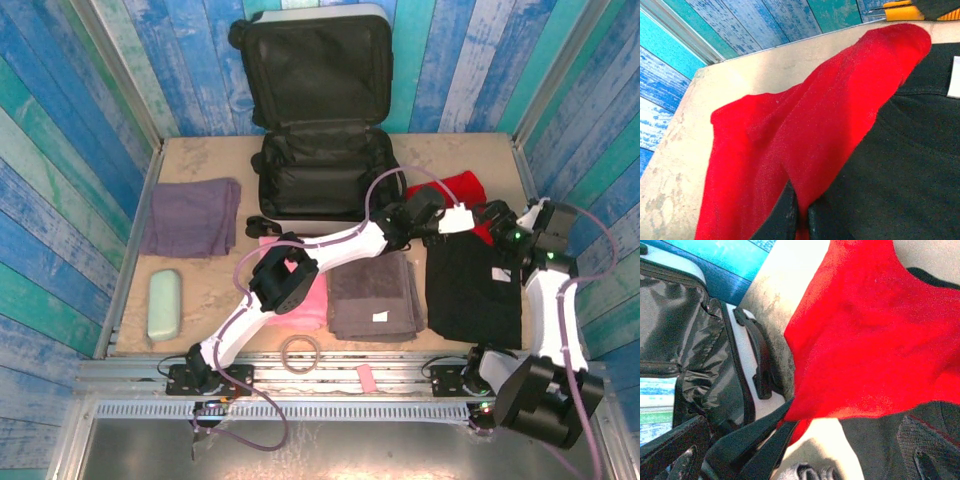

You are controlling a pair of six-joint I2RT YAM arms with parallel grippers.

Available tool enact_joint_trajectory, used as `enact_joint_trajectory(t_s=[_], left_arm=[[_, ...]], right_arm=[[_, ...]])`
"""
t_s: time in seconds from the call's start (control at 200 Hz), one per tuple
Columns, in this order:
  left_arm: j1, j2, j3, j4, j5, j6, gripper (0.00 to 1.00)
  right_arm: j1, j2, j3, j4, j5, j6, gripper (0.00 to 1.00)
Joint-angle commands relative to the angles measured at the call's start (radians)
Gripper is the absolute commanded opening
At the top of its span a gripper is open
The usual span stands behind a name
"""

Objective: Pack the luggage

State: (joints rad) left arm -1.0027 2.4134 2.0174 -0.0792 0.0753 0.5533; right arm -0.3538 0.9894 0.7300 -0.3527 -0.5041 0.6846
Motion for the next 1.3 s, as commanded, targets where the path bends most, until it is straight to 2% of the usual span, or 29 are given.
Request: enact_joint_trajectory(t_s=[0.0,0.215,0.426,0.621,0.896,1.102,1.292], left_arm=[[-0.015,0.043,-0.037,0.067,0.024,-0.027,0.00],[-0.017,0.005,-0.098,0.099,0.042,-0.045,0.00],[-0.019,-0.011,-0.123,0.118,0.051,-0.052,0.00],[-0.021,-0.016,-0.120,0.122,0.070,-0.060,0.00],[-0.032,-0.023,-0.121,0.130,0.100,-0.068,0.00],[-0.036,-0.040,-0.140,0.130,0.116,-0.069,0.00],[-0.041,-0.049,-0.143,0.119,0.127,-0.071,0.00]], right_arm=[[0.006,-0.076,-0.067,-0.091,-0.010,0.104,1.00],[-0.060,-0.171,-0.167,-0.046,-0.091,0.326,1.00],[-0.073,-0.158,-0.311,0.177,-0.198,0.585,1.00],[-0.071,-0.138,-0.393,0.317,-0.242,0.711,1.00],[-0.041,-0.061,-0.399,0.407,-0.180,0.760,1.00],[0.020,0.056,-0.385,0.484,-0.099,0.768,1.00],[0.063,0.095,-0.370,0.482,0.007,0.768,0.99]])
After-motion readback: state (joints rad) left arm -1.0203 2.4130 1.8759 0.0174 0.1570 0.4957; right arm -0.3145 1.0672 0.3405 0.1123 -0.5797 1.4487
